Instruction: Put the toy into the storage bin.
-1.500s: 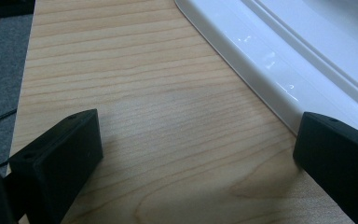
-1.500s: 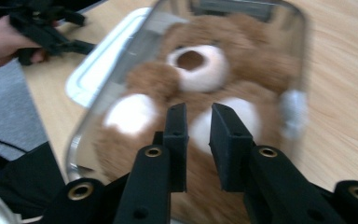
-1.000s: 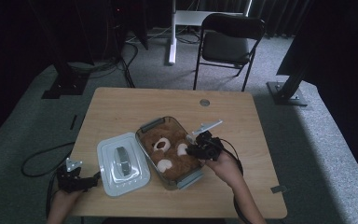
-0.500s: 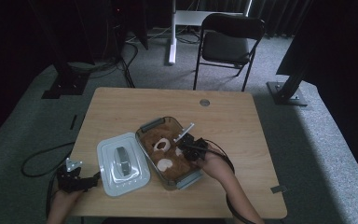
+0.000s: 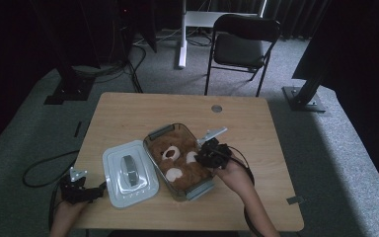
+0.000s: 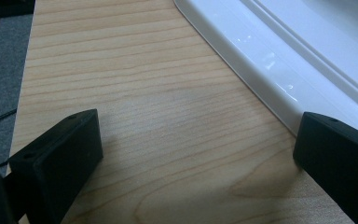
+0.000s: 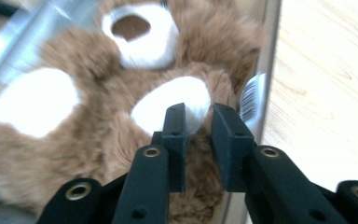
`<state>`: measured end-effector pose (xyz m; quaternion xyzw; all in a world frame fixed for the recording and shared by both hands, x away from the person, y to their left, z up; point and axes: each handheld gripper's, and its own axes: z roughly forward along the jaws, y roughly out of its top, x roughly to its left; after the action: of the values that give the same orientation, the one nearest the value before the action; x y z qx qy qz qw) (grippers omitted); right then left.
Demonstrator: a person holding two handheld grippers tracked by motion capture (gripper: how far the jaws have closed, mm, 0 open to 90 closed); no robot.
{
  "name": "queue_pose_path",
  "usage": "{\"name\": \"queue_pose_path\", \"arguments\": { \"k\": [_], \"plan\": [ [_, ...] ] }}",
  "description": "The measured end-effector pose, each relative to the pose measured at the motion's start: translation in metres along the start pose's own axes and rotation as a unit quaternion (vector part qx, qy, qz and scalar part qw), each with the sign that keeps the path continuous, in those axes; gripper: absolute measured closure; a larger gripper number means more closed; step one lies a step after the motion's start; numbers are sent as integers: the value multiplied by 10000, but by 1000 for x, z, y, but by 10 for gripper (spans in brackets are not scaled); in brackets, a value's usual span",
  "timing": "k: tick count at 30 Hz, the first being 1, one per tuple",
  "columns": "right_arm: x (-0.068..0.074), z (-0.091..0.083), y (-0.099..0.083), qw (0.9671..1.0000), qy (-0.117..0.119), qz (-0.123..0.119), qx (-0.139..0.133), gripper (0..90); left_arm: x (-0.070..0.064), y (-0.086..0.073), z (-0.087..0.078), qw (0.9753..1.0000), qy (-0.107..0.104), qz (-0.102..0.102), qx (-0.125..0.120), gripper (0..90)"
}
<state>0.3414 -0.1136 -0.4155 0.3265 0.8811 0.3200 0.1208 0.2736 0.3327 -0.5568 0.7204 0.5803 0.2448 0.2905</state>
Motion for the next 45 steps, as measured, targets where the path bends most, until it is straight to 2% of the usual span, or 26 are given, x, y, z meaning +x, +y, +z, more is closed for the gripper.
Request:
{"name": "queue_pose_path", "arguments": {
  "k": [1,3,6,7,12,14,16,19,21,23,24,26,28,30,33,35,36,45],
  "plan": [
    [-3,-6,-2,9998,86,92,-120,729,0,0,0,10000,0,0,-1,18],
    [-7,-14,-5,9992,62,192,-339,698,0,0,0,10000,0,4,-1,19],
    [-11,-20,-8,9981,-65,278,-550,571,0,0,0,10000,1,2,-1,19],
    [-12,-21,-9,9975,-38,330,-616,503,0,0,0,10000,1,4,-1,19],
    [-18,-28,-14,9919,-117,599,-1115,307,0,0,0,10000,0,3,-1,19],
    [-21,-29,-16,9888,-154,707,-1303,283,0,0,0,10000,1,4,-2,19],
    [-23,-30,-18,9884,-133,681,-1349,147,0,0,0,10000,1,5,-3,19],
    [-26,-28,-21,9869,-239,754,-1409,135,0,0,0,10000,0,3,-3,19],
    [-28,-27,-24,9844,-315,826,-1519,133,0,0,0,10000,0,4,-2,19],
    [-33,-23,-27,9853,-315,961,-1377,132,0,0,0,10000,1,3,-4,19],
    [-36,-21,-29,9838,-403,1030,-1414,132,0,0,0,10000,0,4,-3,19],
    [-41,-19,-34,9802,-433,1136,-1564,132,0,0,0,10000,0,4,-3,19],
    [-45,-18,-39,9769,-685,1167,-1654,129,0,0,0,10000,1,4,0,19],
    [-50,-15,-45,9745,-1004,1216,-1595,127,0,0,0,10000,11,-13,2,19],
    [-59,-11,-54,9715,-1287,1309,-1499,126,-1,0,0,10000,28,-24,3,18],
    [-62,-10,-57,9706,-1348,1352,-1466,126,-1,0,0,10000,37,-39,2,19],
    [-67,-8,-64,9687,-1401,1460,-1439,125,-1,0,0,10000,44,-45,1,18],
    [-75,5,-82,9678,-1489,1635,-1203,125,-2,-1,0,10000,49,-56,-4,18]
  ]
}}
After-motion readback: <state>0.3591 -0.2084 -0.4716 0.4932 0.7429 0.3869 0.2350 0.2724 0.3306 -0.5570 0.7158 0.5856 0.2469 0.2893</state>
